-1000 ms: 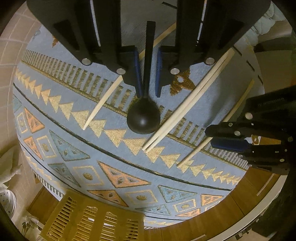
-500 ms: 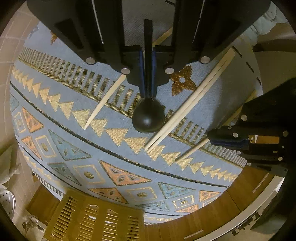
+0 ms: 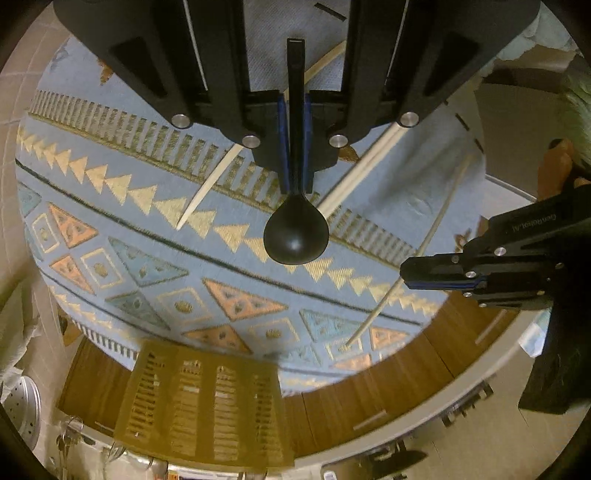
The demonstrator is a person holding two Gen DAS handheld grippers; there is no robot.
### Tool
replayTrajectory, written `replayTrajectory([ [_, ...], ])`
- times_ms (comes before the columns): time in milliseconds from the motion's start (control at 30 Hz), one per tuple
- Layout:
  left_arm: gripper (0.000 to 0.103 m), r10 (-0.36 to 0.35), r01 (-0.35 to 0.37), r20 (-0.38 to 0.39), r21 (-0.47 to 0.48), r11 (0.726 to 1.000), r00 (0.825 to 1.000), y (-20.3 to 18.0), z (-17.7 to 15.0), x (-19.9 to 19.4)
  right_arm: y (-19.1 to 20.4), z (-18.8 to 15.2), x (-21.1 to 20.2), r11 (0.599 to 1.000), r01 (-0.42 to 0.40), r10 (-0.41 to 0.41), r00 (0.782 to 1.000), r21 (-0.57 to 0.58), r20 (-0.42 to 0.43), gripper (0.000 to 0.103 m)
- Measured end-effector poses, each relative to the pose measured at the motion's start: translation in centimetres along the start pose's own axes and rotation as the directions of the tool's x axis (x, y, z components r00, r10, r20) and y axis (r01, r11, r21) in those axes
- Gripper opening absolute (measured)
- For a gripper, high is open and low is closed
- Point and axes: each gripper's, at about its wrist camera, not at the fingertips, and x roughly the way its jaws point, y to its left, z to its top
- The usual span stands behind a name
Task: Organize utensils
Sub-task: 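Carry the chopstick in the left tool over the basket while the right tool carries the black spoon there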
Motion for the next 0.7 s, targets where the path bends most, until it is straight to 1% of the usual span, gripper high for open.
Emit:
replayTrajectory([
  [100,0.004,-0.011,0.011,0.062,0.001,1.0,0.998,-0.4,0.7,-1.4,0.3,1.0,-1.5,1.0,0.002,-0.002,0.999,0.002,0.043,0.005],
  [133,0.004,-0.023,0.023,0.102,0.0,1.0,0.994,-0.6,1.2,-2.4,0.3,1.2,-2.2,1.0,-0.002,0.002,0.998,0.004,0.065,0.005],
  [200,0.004,-0.045,0.046,0.18,-0.002,0.999,0.983,-0.9,2.1,-4.3,0.2,2.2,-3.8,1.0,-0.008,0.007,0.991,0.007,0.13,0.005],
  [300,0.004,-0.065,0.069,0.263,-0.007,0.998,0.963,-1.1,3.4,-6.5,-0.5,3.7,-5.9,0.999,-0.018,0.01,0.977,0.032,0.212,0.005],
  [400,0.004,-0.071,0.083,0.357,-0.019,0.996,0.931,-1.0,5.2,-8.3,-1.4,5.5,-7.0,0.999,-0.015,0.0,0.963,0.052,0.27,0.005],
  [433,0.004,-0.069,0.085,0.401,-0.024,0.996,0.913,-0.9,6.0,-9.0,-1.7,6.0,-7.5,0.998,-0.02,0.004,0.956,0.052,0.293,0.005],
  [467,0.004,-0.068,0.088,0.426,-0.027,0.996,0.902,-0.7,6.5,-9.4,-1.9,6.5,-8.0,0.999,-0.022,0.005,0.948,0.05,0.319,0.005],
  [500,0.004,-0.066,0.089,0.446,-0.03,0.996,0.893,-0.6,6.9,-9.6,-2.2,7.1,-8.4,0.999,-0.014,-0.004,0.936,0.049,0.353,0.005],
  [567,0.004,-0.059,0.092,0.498,-0.041,0.995,0.865,-0.3,8.3,-9.9,-2.2,8.1,-8.7,0.999,0.033,-0.047,0.918,0.042,0.394,0.005],
  [600,0.004,-0.055,0.094,0.513,-0.05,0.994,0.857,-0.2,8.9,-9.8,-2.2,8.7,-8.9,0.998,0.057,-0.066,0.909,0.033,0.413,0.005],
  [700,0.004,-0.046,0.11,0.581,-0.076,0.991,0.812,0.5,10.5,-9.5,-2.5,10.4,-8.8,0.998,0.065,-0.07,0.893,0.027,0.445,0.005],
])
